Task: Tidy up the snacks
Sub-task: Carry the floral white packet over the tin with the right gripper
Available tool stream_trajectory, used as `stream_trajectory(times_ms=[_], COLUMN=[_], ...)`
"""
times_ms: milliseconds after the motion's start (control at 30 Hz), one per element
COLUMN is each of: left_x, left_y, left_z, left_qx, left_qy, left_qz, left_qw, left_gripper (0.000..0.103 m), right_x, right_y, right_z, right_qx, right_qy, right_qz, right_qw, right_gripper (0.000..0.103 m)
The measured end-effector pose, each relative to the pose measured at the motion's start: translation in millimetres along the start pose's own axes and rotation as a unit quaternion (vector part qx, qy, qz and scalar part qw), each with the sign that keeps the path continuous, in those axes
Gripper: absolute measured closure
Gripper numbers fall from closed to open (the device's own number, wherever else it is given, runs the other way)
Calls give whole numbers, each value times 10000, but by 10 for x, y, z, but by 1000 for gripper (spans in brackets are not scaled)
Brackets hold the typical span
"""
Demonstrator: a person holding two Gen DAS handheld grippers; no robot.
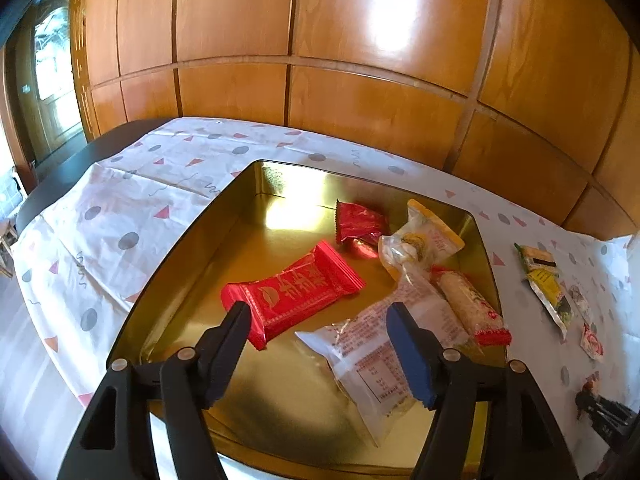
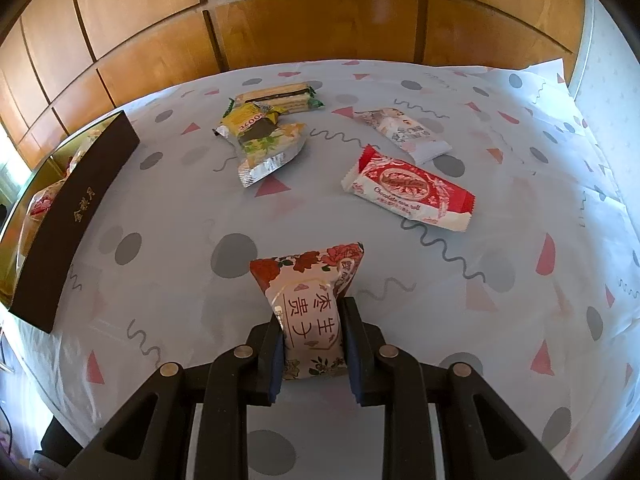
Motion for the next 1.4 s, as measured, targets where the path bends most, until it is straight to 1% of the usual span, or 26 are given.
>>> stream_trajectory(times_ms=[267, 400, 433, 600, 700, 833, 967, 1133, 1400], left_x=[92, 112, 115, 117, 127, 141, 144, 156, 179], left_y=[10, 10, 13, 24, 29, 38, 47, 54, 70], left_z=[96, 96, 95, 52, 31, 19, -1, -35, -66], left_qx=[60, 16, 6, -18, -15, -14, 11, -15, -119], left_qy=[218, 268, 276, 253, 223, 200, 183, 139, 121], left_qz=[-63, -55, -53, -53, -64, -79, -91, -86, -68], left_qw=[9997, 9996, 9996, 9997, 9997, 9998, 9998, 9999, 9998], left_gripper=[32, 32, 32, 32, 32, 32, 32, 32, 30], right_x=[-2, -12, -26, -132, -194, -180, -95, -1, 31], right_y=[-3, -13, -45, -249, -377, -463, -441, -246, -109], right_z=[-195, -381, -465, -823, -1075, -1312, -1403, -1373, -1356], right_qx=[-196, -442, -557, -914, -1111, -1239, -1252, -1067, -998], right_qy=[-150, -319, -404, -825, -1154, -1413, -1492, -1470, -1439], right_qz=[-65, -163, -156, 68, 177, 238, 153, -167, -341], right_qw=[9997, 9984, 9975, 9924, 9869, 9819, 9807, 9832, 9840], right_gripper=[78, 79, 79, 79, 79, 79, 79, 79, 79])
Point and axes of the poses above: each gripper's, at about its wrist camera, not at the fingertips, and y roughly the way its jaws point, z to its right, x to its underside, the point moved 3 cm from there along y, roughly the way its jaws point, and after that the axes turned 12 degrees about -z, right-handed, at the moved point
